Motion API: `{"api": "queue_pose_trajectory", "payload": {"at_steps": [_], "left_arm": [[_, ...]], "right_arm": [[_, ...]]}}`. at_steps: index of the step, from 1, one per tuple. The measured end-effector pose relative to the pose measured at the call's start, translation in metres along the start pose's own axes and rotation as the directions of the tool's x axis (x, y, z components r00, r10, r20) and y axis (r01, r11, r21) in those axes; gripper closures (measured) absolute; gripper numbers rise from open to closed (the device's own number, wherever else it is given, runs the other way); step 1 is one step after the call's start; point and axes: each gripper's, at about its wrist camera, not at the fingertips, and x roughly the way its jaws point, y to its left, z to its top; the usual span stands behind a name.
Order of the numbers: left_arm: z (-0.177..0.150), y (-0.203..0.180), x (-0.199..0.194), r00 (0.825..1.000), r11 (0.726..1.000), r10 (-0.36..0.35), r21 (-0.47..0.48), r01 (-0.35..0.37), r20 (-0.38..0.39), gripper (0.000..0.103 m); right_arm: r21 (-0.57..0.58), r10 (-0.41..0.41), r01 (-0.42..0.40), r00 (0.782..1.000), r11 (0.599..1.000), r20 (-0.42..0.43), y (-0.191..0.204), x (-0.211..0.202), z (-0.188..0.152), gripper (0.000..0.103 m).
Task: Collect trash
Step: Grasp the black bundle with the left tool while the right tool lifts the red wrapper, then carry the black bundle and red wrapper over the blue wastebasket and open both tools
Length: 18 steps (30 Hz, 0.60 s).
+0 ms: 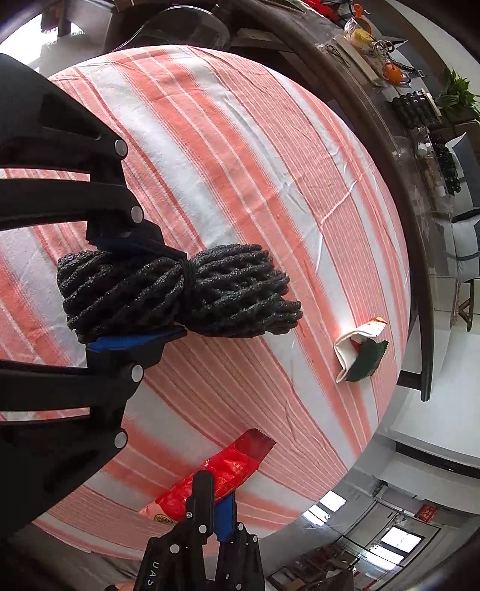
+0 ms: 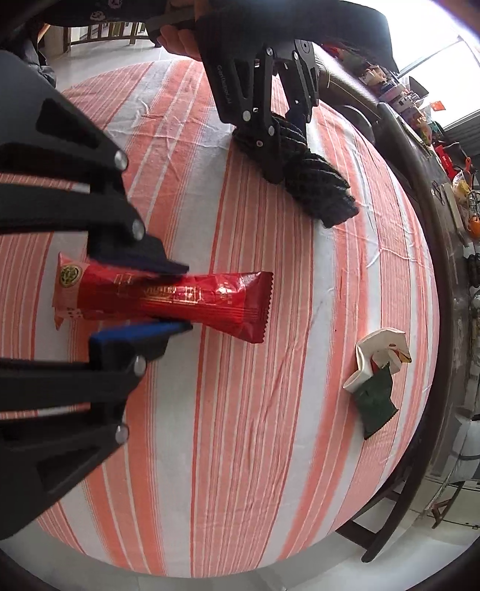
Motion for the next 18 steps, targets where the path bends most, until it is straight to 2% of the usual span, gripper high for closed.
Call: {"api": "queue_pose_trajectory", "payload": {"at_steps": [5, 9, 13, 18], "left_arm": [[-0.003, -0.028, -0.021, 0.995, 0.997, -0.081, -0.013, 0.082, 0.05, 0.07], [-0.003, -0.069, -0.025, 0.988, 0.99, -0.144, 0.003, 0.144, 0.058, 0.07], [0.005, -0.124, -0.026, 0.974, 0.976, -0.217, 0.04, 0.215, 0.059, 0.07], [0.019, -0.214, -0.025, 0.954, 0.949, -0.294, 0.137, 0.285, 0.053, 0.07]], "right_arm": [[0.028, 0.025, -0.027, 0.996, 0.999, 0.084, -0.006, -0.025, -0.01, 0.087], [0.072, 0.039, -0.049, 0.991, 0.996, 0.13, -0.025, -0.044, -0.027, 0.088], [0.124, 0.041, -0.061, 0.987, 0.99, 0.153, -0.054, -0.064, -0.056, 0.088], [0.224, -0.022, -0.022, 0.981, 0.974, 0.194, -0.114, -0.104, -0.106, 0.088]]}}
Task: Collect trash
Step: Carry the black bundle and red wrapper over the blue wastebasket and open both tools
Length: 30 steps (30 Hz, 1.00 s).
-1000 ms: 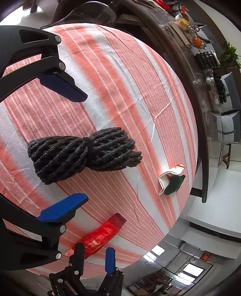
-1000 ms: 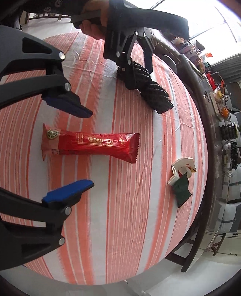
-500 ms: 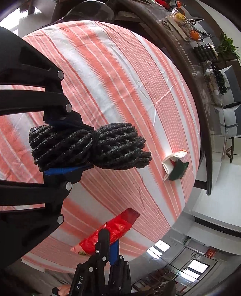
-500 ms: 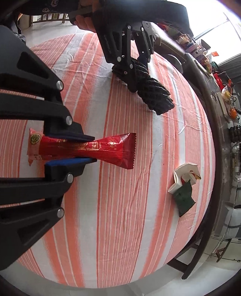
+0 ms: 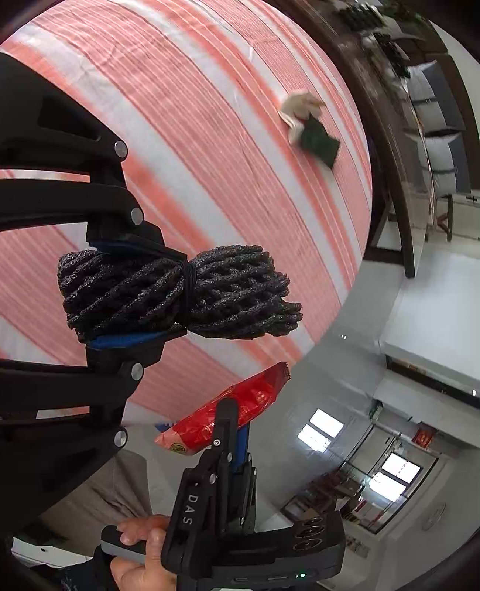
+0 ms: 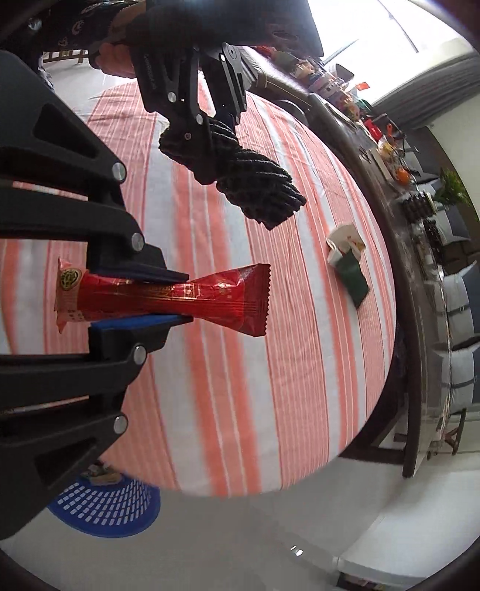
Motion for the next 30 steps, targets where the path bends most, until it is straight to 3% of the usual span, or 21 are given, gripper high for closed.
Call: {"api": "queue_pose_trajectory", "payload": {"at_steps": [8, 15, 22, 30], "left_arm": [[0.029, -0.149, 0.076, 0.983, 0.975, -0.152, 0.145, 0.165, -0.1, 0.07], [0.034, -0.235, 0.171, 0.966, 0.965, -0.155, 0.177, 0.192, -0.207, 0.07], [0.035, -0.268, 0.258, 0.964, 0.975, -0.138, 0.139, 0.172, -0.228, 0.069], [0.028, -0.265, 0.317, 0.96, 0.982, -0.11, 0.119, 0.145, -0.258, 0.068]], "right_arm": [[0.212, -0.158, 0.144, 0.986, 0.967, 0.051, -0.138, -0.071, -0.056, 0.088], [0.36, -0.244, 0.222, 0.97, 0.906, 0.017, -0.245, -0.083, -0.107, 0.088], [0.442, -0.234, 0.216, 0.972, 0.871, -0.014, -0.31, -0.06, -0.139, 0.088], [0.509, -0.184, 0.184, 0.982, 0.841, -0.051, -0.358, -0.023, -0.16, 0.088]]}}
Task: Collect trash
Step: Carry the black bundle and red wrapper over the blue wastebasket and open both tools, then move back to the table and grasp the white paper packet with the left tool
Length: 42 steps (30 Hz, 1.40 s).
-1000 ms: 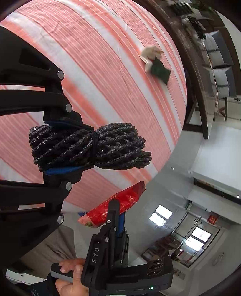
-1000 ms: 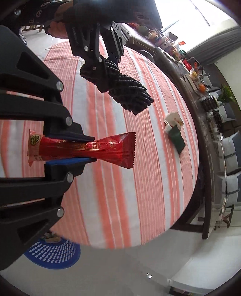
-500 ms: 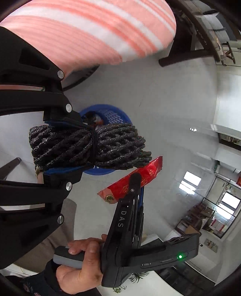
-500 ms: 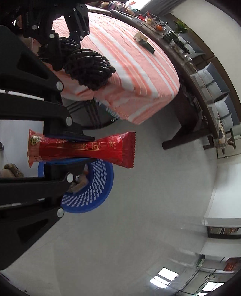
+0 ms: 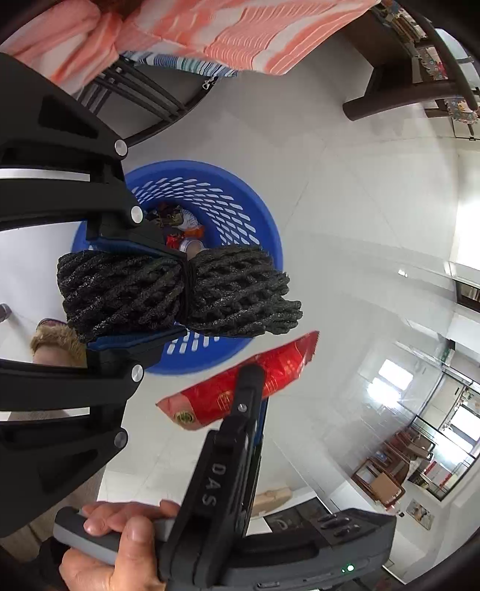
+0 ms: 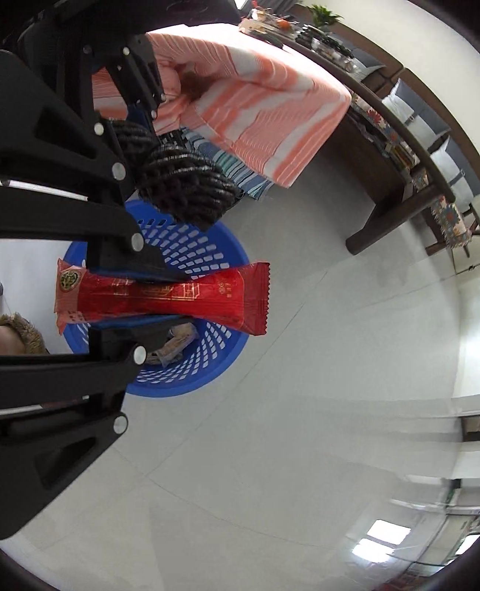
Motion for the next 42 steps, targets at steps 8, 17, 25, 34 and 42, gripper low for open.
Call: {"api": "queue_pose_trajectory", "payload": {"at_steps": [8, 17, 25, 34, 42], "left_arm": [[0.0, 0.018, 0.034, 0.999, 0.999, 0.042, -0.029, -0.043, -0.022, 0.022], [-0.02, 0.026, -0.017, 0.993, 0.996, 0.084, -0.02, -0.083, 0.081, 0.011], [-0.076, 0.018, -0.132, 0.976, 0.996, 0.076, 0.039, -0.085, 0.204, 0.006], [-0.162, 0.118, -0.258, 0.941, 0.974, 0.224, -0.093, -0.206, 0.253, 0.005], [-0.176, 0.273, -0.342, 0.838, 0.875, 0.456, -0.321, -0.362, 0.3, 0.005]], "right_arm": [[0.044, 0.013, -0.012, 1.0, 0.999, -0.028, -0.021, 0.028, 0.002, 0.077], [0.07, -0.086, 0.083, 0.995, 0.994, 0.044, -0.025, 0.009, 0.001, 0.02], [0.076, -0.183, 0.172, 0.964, 0.982, 0.193, 0.012, -0.046, -0.01, 0.006], [-0.16, -0.05, 0.106, 0.946, 0.981, 0.32, 0.153, -0.072, -0.058, 0.006], [-0.494, 0.143, -0.02, 0.966, 0.869, 0.213, 0.339, -0.047, -0.08, 0.005]]}}
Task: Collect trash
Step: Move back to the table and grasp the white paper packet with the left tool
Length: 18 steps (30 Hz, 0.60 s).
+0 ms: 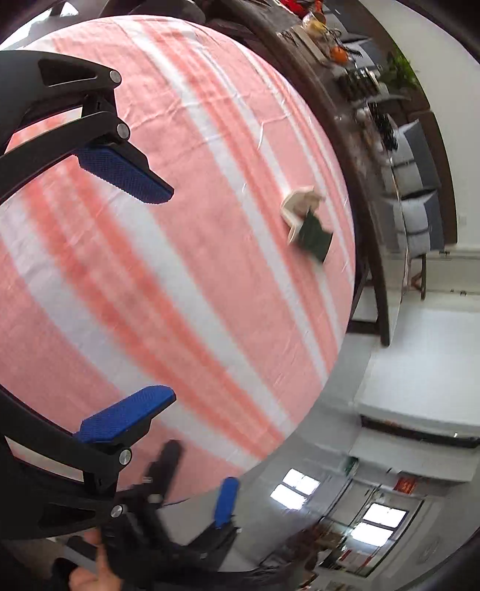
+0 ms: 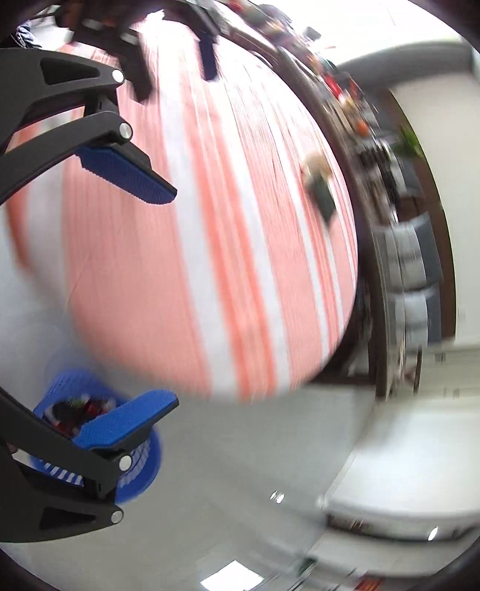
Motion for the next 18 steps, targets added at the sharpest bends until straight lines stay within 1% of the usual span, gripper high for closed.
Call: {"api": "queue_pose_trajectory", "payload": {"at_steps": [1, 3, 5, 7, 8, 10, 11, 12, 13, 14, 15, 16, 17, 18], "left_arm": [[0.012, 0.02, 0.006, 1.0, 0.999, 0.017, -0.028, -0.017, 0.013, 0.005], [0.035, 0.051, 0.021, 0.999, 0.997, 0.034, -0.064, -0.033, 0.026, 0.006], [0.058, 0.074, 0.039, 0.999, 0.996, 0.045, -0.08, -0.042, 0.027, 0.012], [0.078, 0.085, 0.062, 0.999, 0.995, 0.04, -0.087, -0.038, 0.016, 0.019], [0.086, 0.09, 0.071, 0.999, 0.996, 0.037, -0.087, -0.035, 0.016, 0.02], [0.097, 0.094, 0.088, 0.999, 0.995, 0.049, -0.087, -0.048, 0.015, 0.025], [0.102, 0.097, 0.097, 0.998, 0.994, 0.056, -0.089, -0.055, 0.01, 0.028], [0.106, 0.099, 0.104, 0.998, 0.994, 0.061, -0.093, -0.06, 0.004, 0.032], [0.108, 0.101, 0.109, 0.998, 0.993, 0.061, -0.098, -0.061, -0.002, 0.039], [0.109, 0.103, 0.114, 0.998, 0.993, 0.057, -0.101, -0.058, -0.009, 0.043], [0.109, 0.105, 0.118, 0.999, 0.994, 0.049, -0.1, -0.051, -0.017, 0.054], [0.11, 0.105, 0.123, 0.999, 0.994, 0.043, -0.096, -0.046, -0.027, 0.067], [0.109, 0.105, 0.126, 0.999, 0.995, 0.04, -0.09, -0.044, -0.036, 0.073], [0.108, 0.105, 0.129, 0.998, 0.996, 0.038, -0.085, -0.042, -0.042, 0.089]], "right_arm": [[-0.046, 0.022, -0.022, 1.0, 0.999, -0.014, 0.023, 0.012, 0.008, 0.005], [-0.112, 0.042, -0.045, 0.999, 0.993, -0.032, 0.055, 0.032, 0.019, 0.005], [-0.166, 0.038, -0.048, 0.997, 0.985, -0.061, 0.082, 0.055, 0.028, 0.005], [-0.214, 0.019, -0.036, 0.997, 0.976, -0.08, 0.102, 0.074, 0.031, 0.005], [-0.23, 0.001, -0.024, 0.995, 0.973, -0.102, 0.104, 0.082, 0.032, 0.005], [-0.208, 0.005, -0.029, 0.994, 0.978, -0.113, 0.102, 0.085, 0.036, 0.005], [-0.181, 0.033, -0.057, 0.991, 0.982, -0.131, 0.096, 0.088, 0.036, 0.005], [-0.159, 0.051, -0.072, 0.99, 0.985, -0.135, 0.092, 0.089, 0.037, 0.005], [-0.161, 0.048, -0.069, 0.99, 0.984, -0.133, 0.092, 0.089, 0.035, 0.005], [-0.172, 0.037, -0.059, 0.991, 0.983, -0.129, 0.093, 0.088, 0.035, 0.005], [-0.176, 0.031, -0.054, 0.991, 0.983, -0.127, 0.096, 0.089, 0.033, 0.005], [-0.176, 0.031, -0.053, 0.991, 0.983, -0.126, 0.097, 0.089, 0.032, 0.005], [-0.171, 0.036, -0.058, 0.991, 0.984, -0.129, 0.096, 0.09, 0.033, 0.005], [-0.17, 0.037, -0.059, 0.991, 0.984, -0.129, 0.097, 0.09, 0.032, 0.005]]}}
